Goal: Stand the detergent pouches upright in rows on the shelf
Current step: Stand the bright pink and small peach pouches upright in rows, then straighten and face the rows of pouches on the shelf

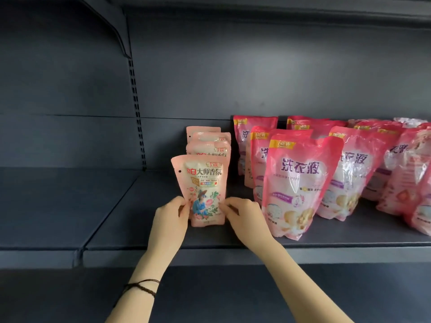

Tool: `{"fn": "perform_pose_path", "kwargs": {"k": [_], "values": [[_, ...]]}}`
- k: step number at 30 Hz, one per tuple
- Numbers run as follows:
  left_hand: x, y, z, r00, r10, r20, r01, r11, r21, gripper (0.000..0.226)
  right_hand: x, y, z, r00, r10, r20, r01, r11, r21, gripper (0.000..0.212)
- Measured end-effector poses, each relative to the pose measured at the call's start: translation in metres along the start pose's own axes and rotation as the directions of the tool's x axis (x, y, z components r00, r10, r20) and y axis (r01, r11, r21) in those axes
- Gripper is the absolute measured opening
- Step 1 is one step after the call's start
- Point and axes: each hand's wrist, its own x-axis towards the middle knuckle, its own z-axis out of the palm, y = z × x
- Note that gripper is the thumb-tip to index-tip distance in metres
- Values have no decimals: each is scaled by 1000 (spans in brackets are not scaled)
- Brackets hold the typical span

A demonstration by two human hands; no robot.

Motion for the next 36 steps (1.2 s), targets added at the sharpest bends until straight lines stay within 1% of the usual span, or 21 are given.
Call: {"fn": "perform_pose_path", "kwargs": {"k": [2, 5, 6, 8, 11, 15, 18, 19, 22, 24, 26, 29, 32, 34, 36], "values": [[-2, -1, 1, 999, -34, -9, 34, 999, -33, 27, -1, 2, 2, 1000, 1, 12, -2, 1000, 25, 17], [-3, -6, 0, 999, -54, -1, 54, 994, -90, 6, 1, 6, 2, 997, 41, 70, -46, 997, 64, 14], [-4, -7, 0, 998, -60, -3, 59, 992, -107, 3, 2, 7, 2, 996, 41, 77, -45, 998, 52, 12], [-5, -9, 0, 998, -62, -13, 60, 988, -141, 5, 3, 7, 2, 999, 32, 33, -32, 999, 13, 8], [-7, -10, 0, 999, -52, -14, 49, 990, -134, 6, 6, 7, 2, 999, 30, -21, -30, 1000, -6, 10], [-10, -10, -1, 999, -42, -28, 40, 997, -70, 20, 5, 6, 0, 999, 33, -15, -33, 999, -33, 17], [-14, -13, -9, 994, -67, -86, 68, 998, 7, 31, -3, 7, -4, 998, 11, -57, -16, 996, -88, 22], [-16, -15, -12, 993, -64, -96, 70, 996, 61, 32, -5, 8, -5, 997, -7, -73, -2, 993, -119, 22], [-20, -15, -20, 998, -1, -60, 16, 969, 248, 34, -10, 6, -8, 995, -73, -68, 56, 974, -219, 22], [-22, -9, -24, 1000, 8, -24, -1, 962, 275, 37, -10, 2, -8, 996, -65, -58, 49, 970, -240, 26], [-25, -6, -28, 1000, 17, -16, -11, 949, 315, 39, -12, -1, -9, 997, -33, -68, 14, 962, -273, 29], [-30, -5, -35, 997, 81, 6, -74, 868, 491, 33, -18, -3, -12, 998, -38, -45, 18, 925, -379, 26], [-32, 1, -43, 979, 165, 117, -202, 773, 601, 31, -21, -6, -16, 997, -47, 62, 71, 874, -480, 26], [-28, 8, -44, 941, 237, 241, -337, 712, 615, 34, -20, -9, -24, 992, -58, 115, 111, 837, -536, 30], [-24, 19, -43, 882, 306, 359, -467, 663, 585, 36, -21, -10, -35, 986, -86, 141, 153, 796, -585, 34]]}}
